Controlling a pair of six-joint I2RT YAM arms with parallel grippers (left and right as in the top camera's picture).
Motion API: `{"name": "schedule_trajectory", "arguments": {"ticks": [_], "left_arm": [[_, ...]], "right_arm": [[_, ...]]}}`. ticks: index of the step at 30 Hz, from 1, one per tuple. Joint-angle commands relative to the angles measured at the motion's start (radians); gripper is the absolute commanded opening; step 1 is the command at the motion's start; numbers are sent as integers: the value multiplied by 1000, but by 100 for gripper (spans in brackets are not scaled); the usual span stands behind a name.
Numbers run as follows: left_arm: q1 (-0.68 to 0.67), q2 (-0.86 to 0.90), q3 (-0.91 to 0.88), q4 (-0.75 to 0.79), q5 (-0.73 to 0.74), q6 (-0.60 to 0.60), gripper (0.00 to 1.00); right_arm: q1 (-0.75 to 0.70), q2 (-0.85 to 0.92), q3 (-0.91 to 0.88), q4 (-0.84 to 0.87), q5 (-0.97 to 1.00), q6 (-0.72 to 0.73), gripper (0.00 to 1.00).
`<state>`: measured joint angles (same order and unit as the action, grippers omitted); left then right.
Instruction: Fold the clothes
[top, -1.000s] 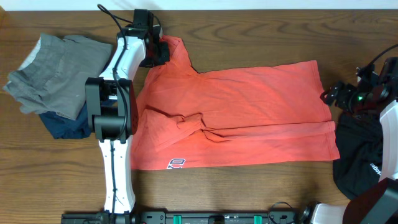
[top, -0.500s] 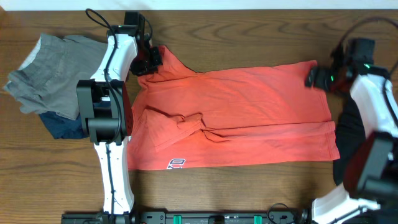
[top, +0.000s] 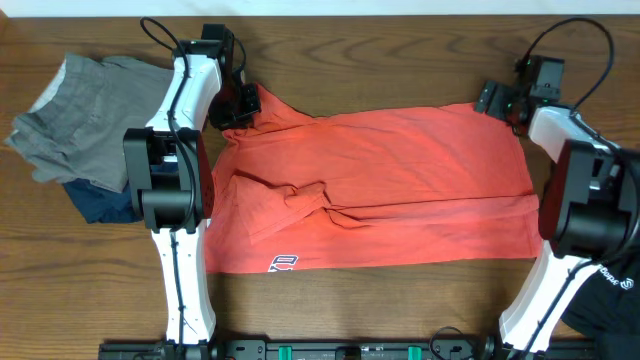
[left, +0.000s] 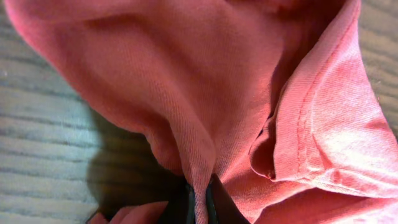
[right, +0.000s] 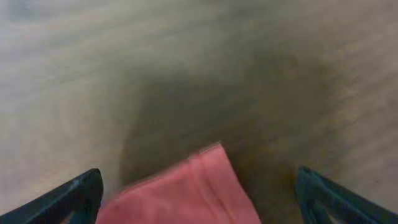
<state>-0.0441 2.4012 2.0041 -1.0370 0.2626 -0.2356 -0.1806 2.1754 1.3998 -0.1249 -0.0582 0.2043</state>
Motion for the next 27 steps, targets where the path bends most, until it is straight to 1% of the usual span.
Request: {"name": "schedule_trajectory", "arguments": {"ticks": [1, 3, 6, 10, 12, 13, 14, 15, 16, 17, 18, 21, 25, 27], "left_arm": [[-1, -32, -6, -10, -13, 12, 6], [-1, -32, -7, -10, -13, 14, 6], [-1, -32, -7, -11, -13, 14, 6], [-1, -32, -7, -9, -13, 14, 6], [-1, -32, -7, -9, -13, 14, 6], [-1, -32, -7, -10, -13, 14, 6], [-1, -32, -7, -10, -13, 14, 6], [-1, -32, -7, -10, -13, 14, 6], [-1, -32, -7, -10, -13, 14, 6], [-1, -32, -7, -9, -13, 14, 6], [-1, -32, -7, -9, -13, 14, 6], [1, -32, -5, -5, -13, 22, 6], [10, -55, -5, -10, -12, 21, 5], [15, -82, -5, -17, -12, 21, 6]], "right_arm": [[14, 38, 7, 24, 20, 46, 96], [19, 51, 7, 44, 47, 54, 96], [28, 64, 7, 49, 54, 53, 93], [40, 65, 7, 6, 55, 53, 80], [44, 65, 7, -12, 55, 49, 68], [45, 65, 7, -21, 55, 49, 64], [44, 65, 7, -33, 60, 49, 55], [44, 65, 7, -48, 89, 50, 33], [45, 65, 7, -59, 114, 55, 18], [44, 65, 7, -76, 149, 73, 5], [44, 65, 7, -85, 166, 82, 1], [42, 62, 7, -132, 210, 111, 1], [37, 35, 13, -175, 211, 110, 1], [31, 2, 26, -207, 219, 110, 1]]}}
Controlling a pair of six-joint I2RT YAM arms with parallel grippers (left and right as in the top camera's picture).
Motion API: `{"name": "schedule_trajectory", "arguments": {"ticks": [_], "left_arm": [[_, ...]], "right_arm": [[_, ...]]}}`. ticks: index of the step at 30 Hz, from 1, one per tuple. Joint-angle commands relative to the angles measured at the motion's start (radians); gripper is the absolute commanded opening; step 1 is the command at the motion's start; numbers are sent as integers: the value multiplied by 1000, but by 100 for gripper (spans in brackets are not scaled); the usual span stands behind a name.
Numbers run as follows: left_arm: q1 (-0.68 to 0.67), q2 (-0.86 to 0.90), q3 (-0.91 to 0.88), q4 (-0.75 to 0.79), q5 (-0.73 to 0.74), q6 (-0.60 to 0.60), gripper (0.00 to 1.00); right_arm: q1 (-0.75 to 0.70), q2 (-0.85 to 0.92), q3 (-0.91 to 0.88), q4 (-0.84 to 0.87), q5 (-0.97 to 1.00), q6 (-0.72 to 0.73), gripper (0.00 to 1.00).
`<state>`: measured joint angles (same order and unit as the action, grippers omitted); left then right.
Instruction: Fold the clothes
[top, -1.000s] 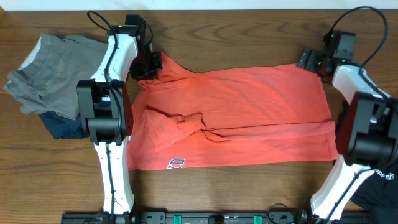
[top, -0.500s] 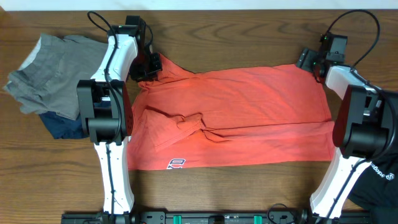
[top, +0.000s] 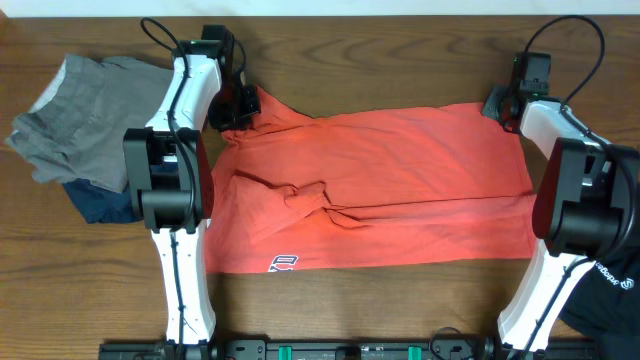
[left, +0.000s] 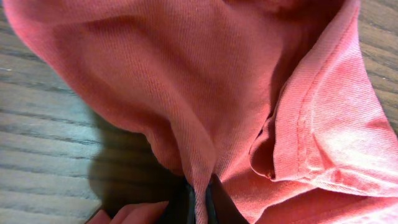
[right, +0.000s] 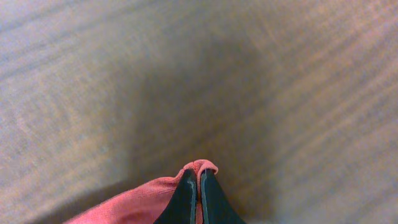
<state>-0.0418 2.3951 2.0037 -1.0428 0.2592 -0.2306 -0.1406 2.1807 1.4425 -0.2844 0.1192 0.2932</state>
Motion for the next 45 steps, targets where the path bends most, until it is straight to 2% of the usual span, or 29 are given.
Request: {"name": "schedule_trajectory", "arguments": {"ticks": [1, 8, 14, 18, 23, 26, 37, 45], "left_arm": [[14, -95, -4, -15, -8, 16, 6], [14, -243, -4, -118, -8, 17, 6], [14, -324, -4, -354, -10, 67, 6], [14, -323, -12, -528, -18, 134, 6], [14, -323, -77, -633, -59, 158, 6], [14, -324, -135, -644, -65, 159, 6], [14, -325, -389, -607, -66, 159, 6], [10, -325, -462, -594, -65, 151, 6]], "right_arm": [[-13, -23, -8, -61, 43, 21, 1], [-32, -185, 54, -220, 50, 21, 1], [-50, -327, 64, -481, 55, -39, 1], [-67, -384, 64, -685, 163, -55, 1], [-100, -405, 64, -861, 187, -65, 1], [-113, -402, 53, -923, 187, -95, 1], [-116, -402, 40, -980, 154, -112, 1], [-116, -402, 40, -1061, 173, -112, 1]]}}
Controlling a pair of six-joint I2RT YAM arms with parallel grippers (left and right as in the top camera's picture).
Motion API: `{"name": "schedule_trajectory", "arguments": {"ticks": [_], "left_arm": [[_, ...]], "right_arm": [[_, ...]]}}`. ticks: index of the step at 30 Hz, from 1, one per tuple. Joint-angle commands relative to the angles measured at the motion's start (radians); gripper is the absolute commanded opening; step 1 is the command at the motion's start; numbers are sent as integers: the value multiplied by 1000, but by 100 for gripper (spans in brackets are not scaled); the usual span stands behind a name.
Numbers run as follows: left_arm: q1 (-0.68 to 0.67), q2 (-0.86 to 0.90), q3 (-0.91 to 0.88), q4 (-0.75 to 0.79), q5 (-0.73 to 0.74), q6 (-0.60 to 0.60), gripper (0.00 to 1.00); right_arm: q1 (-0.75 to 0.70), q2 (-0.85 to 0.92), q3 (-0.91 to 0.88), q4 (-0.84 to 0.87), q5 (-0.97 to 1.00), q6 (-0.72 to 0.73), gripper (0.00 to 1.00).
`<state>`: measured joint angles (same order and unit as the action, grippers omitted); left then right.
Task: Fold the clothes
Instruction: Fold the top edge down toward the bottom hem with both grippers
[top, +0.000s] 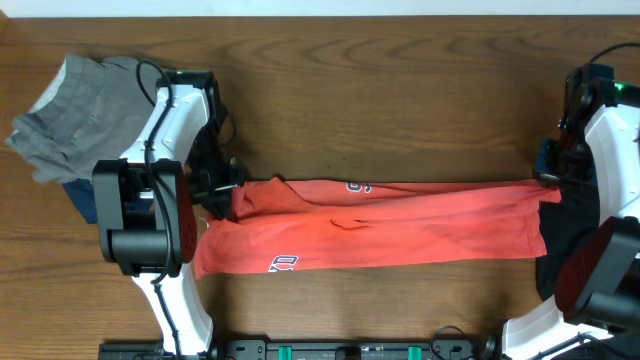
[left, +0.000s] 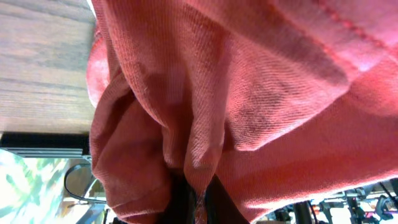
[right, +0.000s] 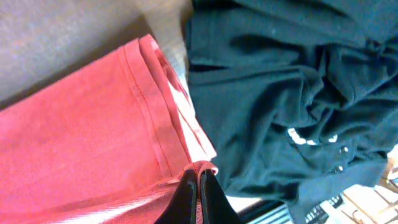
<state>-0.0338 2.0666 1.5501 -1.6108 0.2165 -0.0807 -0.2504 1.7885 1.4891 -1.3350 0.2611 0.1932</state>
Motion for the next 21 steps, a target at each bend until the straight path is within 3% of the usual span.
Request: {"name": "schedule_trajectory", "arguments": {"ticks": [1, 3, 4, 6, 8, 10, 16, 21], "left_arm": [[0, 2, -8, -28, -23, 1, 6], [-2, -3, -8, -35, -23, 1, 6], [-2, -7, -8, -41, -23, 1, 6], [-2, -11, -8, -59, -22, -4, 9], [-2, -11, -8, -74, -15, -10, 26], [-3, -12, -8, -76, -15, -10, 36], [-7, -35, -8, -75, -15, -9, 39], [-7, -127, -3, -32, -12, -9, 39]], "right_arm": [[-6, -10, -6, -18, 31, -12, 1], [-7, -10, -6, -41, 47, -11, 3], [-7, -10, -6, -58, 55, -11, 11], [-7, -10, -6, -93, 71, -11, 55], [-9, -10, -6, -109, 76, -11, 56], [-14, -10, -6, -105, 75, -11, 57], [-39, -10, -6, -75, 17, -23, 61], [-44, -10, -7, -38, -145, -120, 62]]}}
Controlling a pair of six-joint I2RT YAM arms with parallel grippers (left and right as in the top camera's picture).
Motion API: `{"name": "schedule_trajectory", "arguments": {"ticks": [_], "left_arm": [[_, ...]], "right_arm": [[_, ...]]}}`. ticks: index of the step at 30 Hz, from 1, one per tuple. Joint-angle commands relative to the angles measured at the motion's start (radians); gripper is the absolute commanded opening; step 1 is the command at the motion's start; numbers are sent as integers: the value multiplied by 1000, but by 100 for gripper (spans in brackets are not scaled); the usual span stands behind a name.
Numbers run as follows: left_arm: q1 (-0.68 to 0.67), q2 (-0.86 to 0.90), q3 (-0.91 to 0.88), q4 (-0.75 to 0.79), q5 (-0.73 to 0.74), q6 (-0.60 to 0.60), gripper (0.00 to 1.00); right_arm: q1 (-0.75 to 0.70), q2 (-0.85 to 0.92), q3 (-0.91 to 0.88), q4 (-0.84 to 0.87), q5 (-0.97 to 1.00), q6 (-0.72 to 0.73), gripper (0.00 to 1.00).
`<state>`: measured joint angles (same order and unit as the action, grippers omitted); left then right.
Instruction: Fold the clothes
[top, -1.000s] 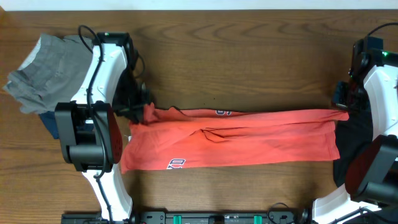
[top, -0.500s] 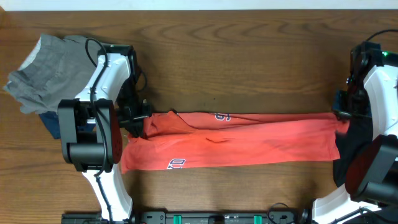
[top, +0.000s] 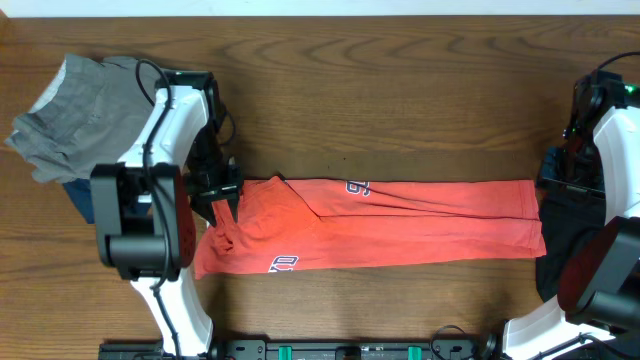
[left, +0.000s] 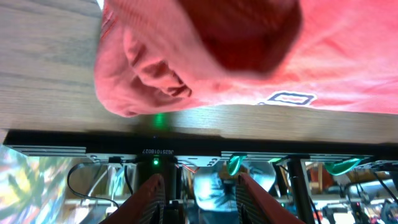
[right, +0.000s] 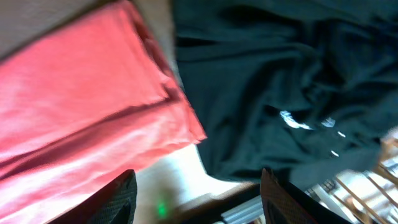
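Observation:
The red T-shirt (top: 380, 225) lies folded in half lengthwise as a long band across the table's front, its small logo (top: 284, 264) near the front left. My left gripper (top: 222, 195) hovers at the shirt's left end, open, with nothing between its fingers (left: 152, 193); the bunched left end of the shirt (left: 149, 81) shows in the left wrist view. My right gripper (top: 555, 180) is at the shirt's right end, open and empty, above the shirt's right edge (right: 93, 118).
A grey garment (top: 75, 110) over a blue one (top: 85, 198) is piled at the far left. A black garment (top: 570, 240) with white print (right: 298, 121) lies off the right end of the shirt. The table's front edge (left: 186, 127) is close by.
Both grippers have opened and let go of the shirt's ends. The folded-over layer has dropped flat onto the lower half, and the shirt's left end now lies bunched on the table.
The shirt lay spread out, my left gripper shut on its far-left corner and my right open at the far-right corner. The right then shut on that corner. Later both held the far edge over the near half. Now it lies folded and released.

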<state>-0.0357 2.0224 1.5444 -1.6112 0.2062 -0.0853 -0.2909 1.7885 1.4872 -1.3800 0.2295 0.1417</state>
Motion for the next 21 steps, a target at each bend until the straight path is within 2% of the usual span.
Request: {"name": "schedule_trajectory", "arguments": {"ticks": [1, 4, 7, 8, 15, 18, 21], "left_arm": [[-5, -108, 4, -8, 16, -5, 40], [-5, -181, 4, 82, 90, -5, 46], [-11, -228, 3, 174, 129, -6, 66], [-16, -233, 3, 202, 138, -19, 68], [-87, -203, -35, 347, 145, -142, 69], [-123, -181, -75, 420, 143, -229, 77], [-145, -147, -99, 476, 143, -315, 78]], "right_arm": [[-3, -10, -6, 9, -139, -81, 63], [-3, -10, -13, 16, -159, -88, 66], [-3, -10, -24, 18, -159, -88, 70], [-3, -10, -29, 18, -159, -88, 71], [-3, -10, -91, 49, -160, -87, 71], [-3, -10, -108, 52, -160, -87, 71], [-3, -10, -109, 50, -160, -87, 71]]}}
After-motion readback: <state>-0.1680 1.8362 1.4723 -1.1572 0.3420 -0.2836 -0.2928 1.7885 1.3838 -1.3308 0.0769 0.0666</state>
